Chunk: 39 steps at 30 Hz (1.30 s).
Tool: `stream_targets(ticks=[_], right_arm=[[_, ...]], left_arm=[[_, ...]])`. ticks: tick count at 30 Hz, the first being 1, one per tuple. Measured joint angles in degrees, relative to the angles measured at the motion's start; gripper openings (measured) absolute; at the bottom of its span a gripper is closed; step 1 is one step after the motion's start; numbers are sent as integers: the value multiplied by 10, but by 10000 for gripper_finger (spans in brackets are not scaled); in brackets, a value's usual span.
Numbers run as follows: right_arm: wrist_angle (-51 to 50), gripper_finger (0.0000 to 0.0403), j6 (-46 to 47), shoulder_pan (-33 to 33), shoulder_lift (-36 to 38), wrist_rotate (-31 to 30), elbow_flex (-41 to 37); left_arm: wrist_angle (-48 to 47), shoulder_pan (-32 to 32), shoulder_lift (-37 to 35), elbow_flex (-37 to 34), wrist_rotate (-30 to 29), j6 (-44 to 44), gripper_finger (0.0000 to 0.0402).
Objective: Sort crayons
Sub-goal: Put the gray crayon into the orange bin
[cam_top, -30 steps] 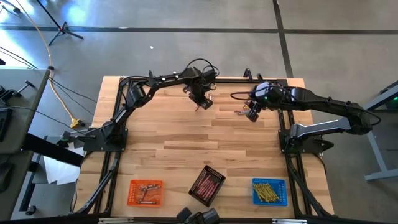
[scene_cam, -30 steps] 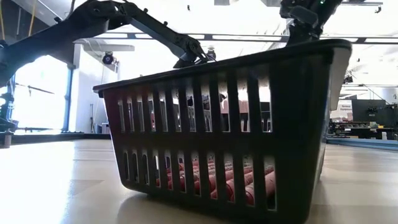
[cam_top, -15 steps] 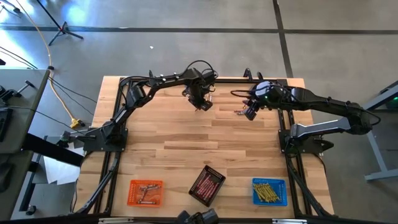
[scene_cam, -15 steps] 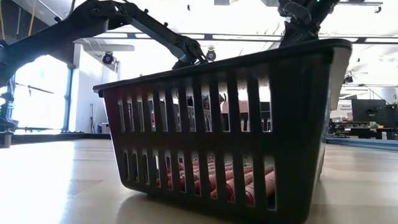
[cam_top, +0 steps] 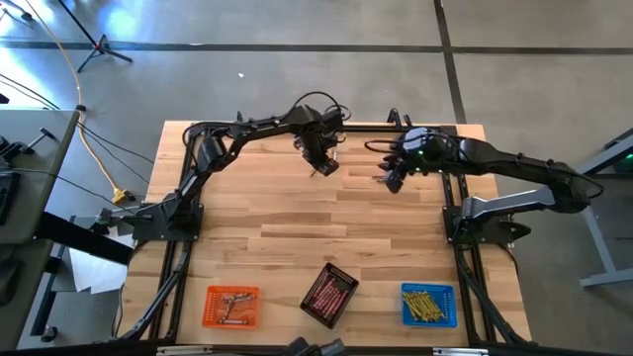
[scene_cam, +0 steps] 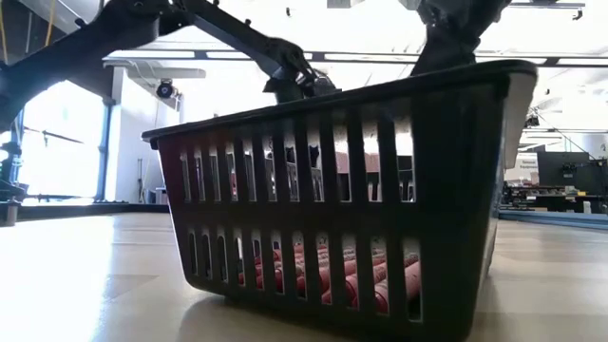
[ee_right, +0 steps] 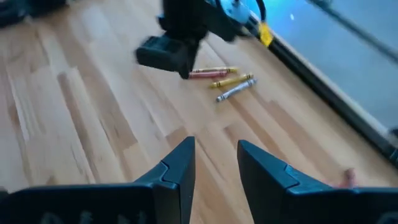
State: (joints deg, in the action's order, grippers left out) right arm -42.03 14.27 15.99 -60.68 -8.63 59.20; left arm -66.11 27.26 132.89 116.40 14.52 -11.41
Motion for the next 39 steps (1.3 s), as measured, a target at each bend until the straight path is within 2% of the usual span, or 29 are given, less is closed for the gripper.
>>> stream_targets(ticks=[3,7,14,19,23,28,35,39], right_arm=[[2,105,52,9,-36,-1,0],[11,105,32,24,-109,5,0],[143,105,5,63,-230,59,0],[239,105,98,96,-300,61,0],[294,105,235,115,-354,63,0],[384,105,313,117,-420,117,0],[306,105,303,117,-487,120,76],[234,105,269,115,-516,94,141]], left_arm=[[-1,-5,-20,0,-2,21,74],[-1,-7,-39,1,-19,38,74],[-65,-3,-67,1,-48,102,74],[-120,11,-100,0,-112,155,74],[-133,38,-135,0,-144,165,74],[-136,64,-196,0,-183,165,74],[-134,84,-297,0,-220,173,74],[-132,88,-355,0,-245,171,74]])
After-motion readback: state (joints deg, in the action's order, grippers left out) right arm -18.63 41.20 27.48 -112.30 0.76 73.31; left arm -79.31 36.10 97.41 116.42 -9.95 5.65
